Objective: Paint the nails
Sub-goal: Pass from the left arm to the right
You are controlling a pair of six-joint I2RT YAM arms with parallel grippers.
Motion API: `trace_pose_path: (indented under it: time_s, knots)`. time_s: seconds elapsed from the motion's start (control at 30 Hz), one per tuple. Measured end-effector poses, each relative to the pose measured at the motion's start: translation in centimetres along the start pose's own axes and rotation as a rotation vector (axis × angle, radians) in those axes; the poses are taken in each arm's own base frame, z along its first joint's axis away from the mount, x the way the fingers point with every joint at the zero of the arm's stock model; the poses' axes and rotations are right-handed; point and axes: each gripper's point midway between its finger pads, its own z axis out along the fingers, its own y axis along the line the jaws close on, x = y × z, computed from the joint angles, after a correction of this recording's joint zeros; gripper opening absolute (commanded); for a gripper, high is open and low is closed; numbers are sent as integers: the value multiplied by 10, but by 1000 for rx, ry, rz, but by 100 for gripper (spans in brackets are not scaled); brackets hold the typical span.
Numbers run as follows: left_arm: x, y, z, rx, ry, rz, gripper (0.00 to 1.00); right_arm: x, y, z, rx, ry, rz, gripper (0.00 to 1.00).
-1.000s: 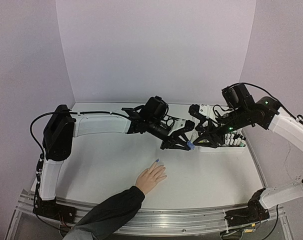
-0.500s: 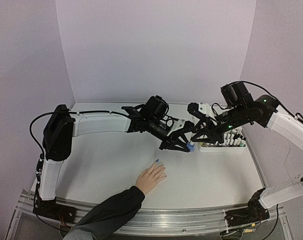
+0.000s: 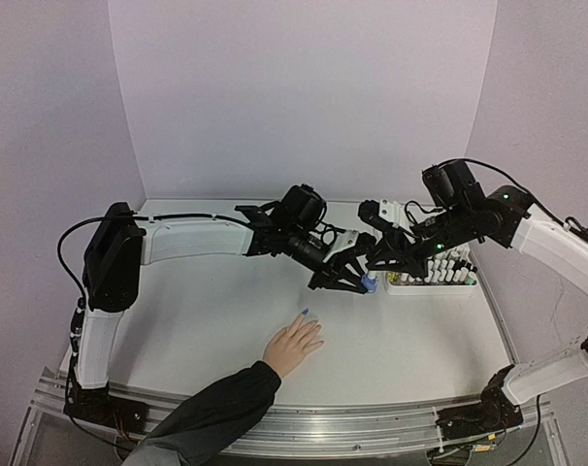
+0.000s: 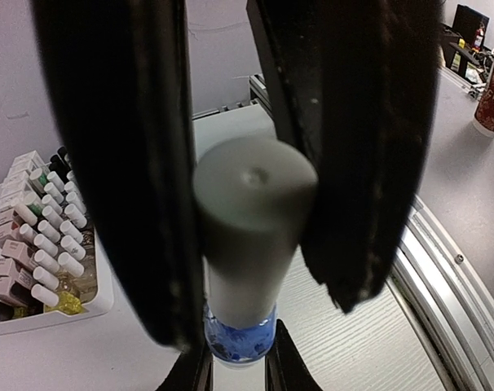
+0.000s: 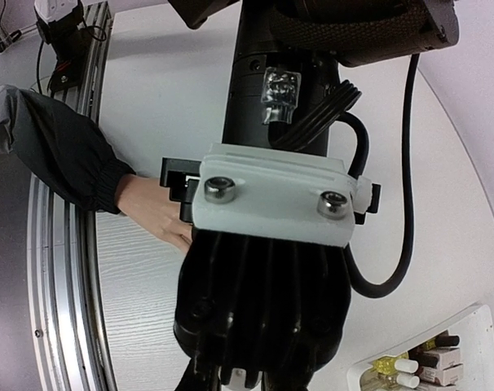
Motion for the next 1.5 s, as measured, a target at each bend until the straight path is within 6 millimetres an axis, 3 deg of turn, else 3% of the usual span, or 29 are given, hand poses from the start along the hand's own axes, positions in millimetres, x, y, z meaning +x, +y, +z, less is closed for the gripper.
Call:
trace_pose_path:
  time_s: [0.23, 0.6, 0.87, 1.1, 1.33, 1.43, 1.5]
  knots:
    - [0, 13, -1, -66, 7, -92, 0, 1, -12, 0, 81, -10, 32, 0]
    - [5, 70, -14, -369, 17, -200, 0, -6, -76, 6, 510, -95, 257, 0]
    - [30, 102, -24, -532, 54, -260, 0, 5, -110, 23, 768, -65, 473, 0]
    - [41, 113, -28, -600, 70, -296, 0, 10, -121, 29, 854, -60, 614, 0]
    - [42, 114, -30, -605, 68, -304, 0, 9, -122, 31, 851, -52, 633, 0]
    - [42, 114, -29, -600, 67, -304, 8, 9, -121, 31, 846, -47, 629, 0]
    - [42, 113, -29, -599, 67, -305, 18, 8, -120, 33, 835, -45, 623, 0]
